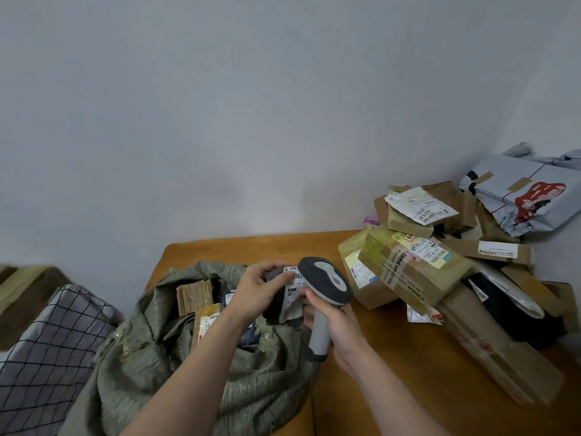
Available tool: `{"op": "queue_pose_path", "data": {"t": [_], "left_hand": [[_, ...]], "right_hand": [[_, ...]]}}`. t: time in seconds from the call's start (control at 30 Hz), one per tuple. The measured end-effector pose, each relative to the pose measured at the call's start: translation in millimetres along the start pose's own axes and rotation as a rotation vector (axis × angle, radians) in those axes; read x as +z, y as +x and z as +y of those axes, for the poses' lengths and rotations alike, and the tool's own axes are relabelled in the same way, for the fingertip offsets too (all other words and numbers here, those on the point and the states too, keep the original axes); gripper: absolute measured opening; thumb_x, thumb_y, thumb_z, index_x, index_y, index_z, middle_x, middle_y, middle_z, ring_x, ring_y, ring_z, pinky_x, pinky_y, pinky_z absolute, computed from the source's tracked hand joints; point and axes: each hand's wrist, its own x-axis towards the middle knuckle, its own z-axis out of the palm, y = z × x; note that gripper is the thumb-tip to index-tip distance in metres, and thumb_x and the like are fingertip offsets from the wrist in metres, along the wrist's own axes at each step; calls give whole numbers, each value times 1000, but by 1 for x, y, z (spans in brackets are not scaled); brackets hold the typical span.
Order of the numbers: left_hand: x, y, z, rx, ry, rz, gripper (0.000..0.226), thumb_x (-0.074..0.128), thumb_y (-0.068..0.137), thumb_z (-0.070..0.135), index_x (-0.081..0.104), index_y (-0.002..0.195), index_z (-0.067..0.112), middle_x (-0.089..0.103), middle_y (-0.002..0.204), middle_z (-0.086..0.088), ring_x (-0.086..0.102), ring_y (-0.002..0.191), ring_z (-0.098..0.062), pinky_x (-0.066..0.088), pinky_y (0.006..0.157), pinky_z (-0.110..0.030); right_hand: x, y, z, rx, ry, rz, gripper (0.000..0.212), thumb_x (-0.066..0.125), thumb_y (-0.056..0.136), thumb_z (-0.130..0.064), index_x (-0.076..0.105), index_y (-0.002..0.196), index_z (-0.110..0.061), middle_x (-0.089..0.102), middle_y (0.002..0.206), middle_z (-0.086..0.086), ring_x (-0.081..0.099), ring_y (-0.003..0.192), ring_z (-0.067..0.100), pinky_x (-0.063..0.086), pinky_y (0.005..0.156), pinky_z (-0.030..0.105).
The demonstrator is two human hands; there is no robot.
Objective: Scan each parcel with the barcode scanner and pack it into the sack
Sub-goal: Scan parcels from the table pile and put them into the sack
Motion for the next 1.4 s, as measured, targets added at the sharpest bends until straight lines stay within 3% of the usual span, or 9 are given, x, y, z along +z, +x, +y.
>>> {"op": "queue_pose_path", "data": {"t": [0.17,0.27,0.4,0.47,0.53,0.6,0.73,1.1,1.4], "left_hand": [[-4,-5,-7,16,-13,-163,52,85,84,7,64,130,18,76,112,-8,75,101,-31,62,90,-42],[-6,-5,-11,18,94,-57,55,89,80,13,63,127,22,76,105,-3,76,91,-21,64,79,-35],[-15,2,-14,50,267,58,51,91,77,15,64,118,27,77,100,3,75,84,-13,63,74,-31],[-22,6,-14,62,366,103,52,92,76,18,64,119,28,76,102,7,74,83,-5,64,75,-31],[-29,8,-14,65,437,133,54,92,76,20,64,121,30,75,104,10,73,84,-1,64,77,-30],[-36,11,-17,70,488,159,54,92,75,21,64,119,33,74,103,14,72,86,1,63,79,-32],[-43,13,-23,74,507,187,55,94,72,23,64,117,36,74,103,16,71,90,1,63,82,-35],[-44,8,-22,130,512,224,54,92,75,21,64,119,30,72,104,16,70,93,-2,61,79,-29],[-51,6,-31,167,571,275,54,91,73,24,63,118,34,72,108,14,70,95,-8,61,82,-42]], "right_hand": [[-4,7,3,-29,52,-5,58,83,73,-37,71,125,-16,77,116,-1,72,111,20,59,95,41],[-4,8,0,-21,10,-25,71,89,69,-47,70,129,-15,75,121,-1,70,115,20,58,98,42],[-2,7,0,51,-13,-17,76,91,63,-47,69,128,-15,76,118,2,73,107,18,62,83,36],[-3,5,-2,75,-11,-50,65,86,69,-39,70,122,-6,77,102,10,75,86,24,60,70,34],[-3,0,-4,75,-34,-79,55,83,76,-33,68,113,5,68,74,13,64,61,21,52,56,30],[-3,-3,-4,63,-80,-94,42,81,84,-26,65,99,10,55,62,9,50,51,17,43,50,28],[4,-9,-3,73,-137,-130,25,79,88,-24,60,83,-9,47,56,4,42,47,15,39,47,26],[10,-14,-6,121,-76,-135,22,77,90,-24,60,82,-12,45,56,4,41,47,15,39,46,26],[18,-17,-8,140,-60,-151,32,75,91,-24,56,67,-16,43,53,4,39,44,15,37,46,26]]}}
